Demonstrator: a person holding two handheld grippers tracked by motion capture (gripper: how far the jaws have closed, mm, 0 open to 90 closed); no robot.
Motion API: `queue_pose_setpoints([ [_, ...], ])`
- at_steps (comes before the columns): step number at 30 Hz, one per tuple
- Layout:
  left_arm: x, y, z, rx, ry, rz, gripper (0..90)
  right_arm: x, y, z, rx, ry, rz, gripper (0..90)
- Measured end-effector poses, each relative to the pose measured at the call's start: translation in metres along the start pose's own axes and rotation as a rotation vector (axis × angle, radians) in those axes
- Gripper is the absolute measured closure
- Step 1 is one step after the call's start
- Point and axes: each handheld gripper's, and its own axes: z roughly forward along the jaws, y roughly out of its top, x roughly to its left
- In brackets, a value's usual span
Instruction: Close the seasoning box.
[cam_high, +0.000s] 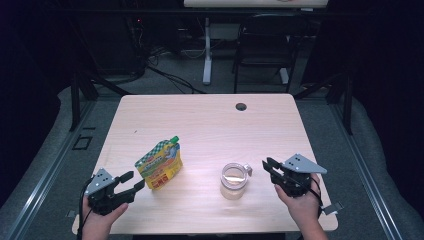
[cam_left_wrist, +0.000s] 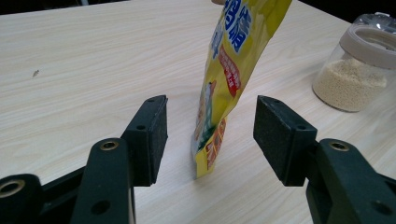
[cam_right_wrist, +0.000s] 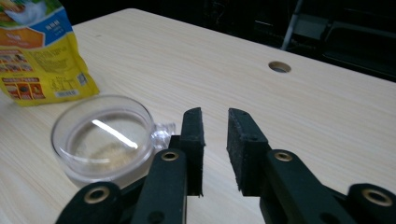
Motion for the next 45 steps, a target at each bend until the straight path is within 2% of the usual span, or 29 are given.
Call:
queue_pose_setpoints([
  [3,0.003,0.0,-0.004,0.006,0.012,0.004,44.5,-0.007,-0.01,-0.007,0.008,-0.016,0.02,69.3],
  [5,0.005,0.0,-0.007,0.013,0.021,0.018,44.5,-0.013,-0.017,-0.012,0.017,-0.025,0.047,65.4],
  [8,0.01,0.0,-0.01,0.019,0.034,0.014,44.6,-0.023,-0.028,-0.017,0.025,-0.052,0.088,60.6],
  [14,0.026,-0.004,-0.01,0.018,0.056,-0.03,44.6,-0.035,-0.042,-0.021,0.021,-0.081,0.141,56.5],
  [19,0.044,-0.011,-0.005,0.011,0.072,-0.08,44.4,-0.045,-0.052,-0.021,0.04,-0.111,0.156,56.4],
  [23,0.055,-0.021,-0.003,0.026,0.115,-0.093,44.5,-0.052,-0.062,-0.021,0.043,-0.137,0.17,53.2],
  [27,0.064,-0.029,-0.001,0.033,0.128,-0.124,44.3,-0.056,-0.069,-0.019,0.026,-0.159,0.183,48.6],
  [33,0.071,-0.033,0.0,0.047,0.144,-0.128,43.8,-0.059,-0.08,-0.012,0.041,-0.174,0.202,47.4],
  [39,0.075,-0.037,0.005,0.051,0.16,-0.128,43.1,-0.059,-0.083,-0.007,0.046,-0.164,0.213,45.5],
  [45,0.074,-0.039,0.009,0.069,0.155,-0.121,42.2,-0.057,-0.084,-0.003,0.051,-0.14,0.223,44.7],
])
